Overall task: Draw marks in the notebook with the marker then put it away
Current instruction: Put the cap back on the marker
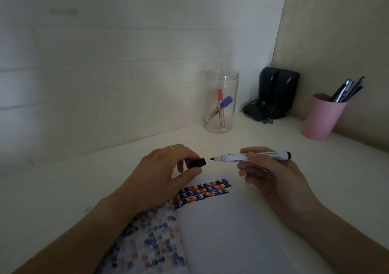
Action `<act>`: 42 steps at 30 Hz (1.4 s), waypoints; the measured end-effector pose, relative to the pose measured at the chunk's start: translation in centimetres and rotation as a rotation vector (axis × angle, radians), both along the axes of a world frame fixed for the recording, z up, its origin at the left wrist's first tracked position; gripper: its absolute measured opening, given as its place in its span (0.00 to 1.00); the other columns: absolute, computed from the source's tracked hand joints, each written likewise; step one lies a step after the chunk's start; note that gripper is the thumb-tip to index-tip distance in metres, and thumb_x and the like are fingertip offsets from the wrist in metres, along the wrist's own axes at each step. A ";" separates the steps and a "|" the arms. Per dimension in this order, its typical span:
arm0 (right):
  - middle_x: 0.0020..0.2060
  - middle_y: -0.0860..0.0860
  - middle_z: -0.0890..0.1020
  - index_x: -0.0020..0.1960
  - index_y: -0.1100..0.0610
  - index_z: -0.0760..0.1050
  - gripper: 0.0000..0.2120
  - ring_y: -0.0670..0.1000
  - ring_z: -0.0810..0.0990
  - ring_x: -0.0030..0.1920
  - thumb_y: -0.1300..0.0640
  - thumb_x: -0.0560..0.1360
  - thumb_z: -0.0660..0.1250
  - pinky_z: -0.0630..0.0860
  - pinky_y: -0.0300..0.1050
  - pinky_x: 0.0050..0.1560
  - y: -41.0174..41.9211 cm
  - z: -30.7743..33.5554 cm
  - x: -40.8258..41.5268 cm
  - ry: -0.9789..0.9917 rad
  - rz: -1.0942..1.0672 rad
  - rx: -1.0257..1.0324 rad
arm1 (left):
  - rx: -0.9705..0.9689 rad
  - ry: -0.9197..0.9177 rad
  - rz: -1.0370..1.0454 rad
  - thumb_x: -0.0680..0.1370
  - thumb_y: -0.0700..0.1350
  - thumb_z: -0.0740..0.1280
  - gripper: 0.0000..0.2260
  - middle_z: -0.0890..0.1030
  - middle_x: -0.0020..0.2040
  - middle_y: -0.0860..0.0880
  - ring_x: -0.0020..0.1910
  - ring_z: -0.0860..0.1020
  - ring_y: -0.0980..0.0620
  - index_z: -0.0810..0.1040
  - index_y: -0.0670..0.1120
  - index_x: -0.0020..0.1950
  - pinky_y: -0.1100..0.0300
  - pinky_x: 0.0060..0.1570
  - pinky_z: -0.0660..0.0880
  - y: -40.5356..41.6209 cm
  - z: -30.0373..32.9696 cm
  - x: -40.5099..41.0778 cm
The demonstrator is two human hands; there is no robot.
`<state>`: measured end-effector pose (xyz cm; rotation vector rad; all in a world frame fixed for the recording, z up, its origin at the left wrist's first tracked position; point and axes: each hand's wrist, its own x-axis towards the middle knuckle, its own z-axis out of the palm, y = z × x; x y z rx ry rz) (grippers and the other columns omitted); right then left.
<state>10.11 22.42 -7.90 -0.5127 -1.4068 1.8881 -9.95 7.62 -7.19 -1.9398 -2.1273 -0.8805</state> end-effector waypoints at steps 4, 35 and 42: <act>0.39 0.61 0.86 0.49 0.62 0.86 0.12 0.53 0.85 0.37 0.59 0.68 0.72 0.81 0.39 0.35 -0.2 0.0 -0.1 -0.020 0.015 0.038 | 0.009 -0.010 -0.013 0.80 0.53 0.67 0.08 0.81 0.46 0.60 0.44 0.79 0.58 0.81 0.54 0.57 0.54 0.45 0.79 -0.1 0.2 0.1; 0.45 0.64 0.88 0.48 0.64 0.85 0.10 0.61 0.88 0.46 0.67 0.67 0.73 0.84 0.42 0.46 -0.8 0.9 0.9 0.015 0.132 0.143 | 0.152 -0.436 -0.156 0.79 0.49 0.67 0.08 0.85 0.35 0.53 0.33 0.85 0.51 0.84 0.47 0.50 0.67 0.43 0.78 -0.4 1.1 1.7; 0.45 0.62 0.88 0.48 0.63 0.85 0.10 0.62 0.88 0.47 0.64 0.67 0.74 0.83 0.44 0.49 -1.0 0.9 0.9 0.025 0.114 0.301 | 0.120 -0.479 -0.145 0.78 0.54 0.63 0.11 0.79 0.27 0.52 0.25 0.80 0.52 0.82 0.50 0.46 0.62 0.33 0.75 -0.4 1.2 2.2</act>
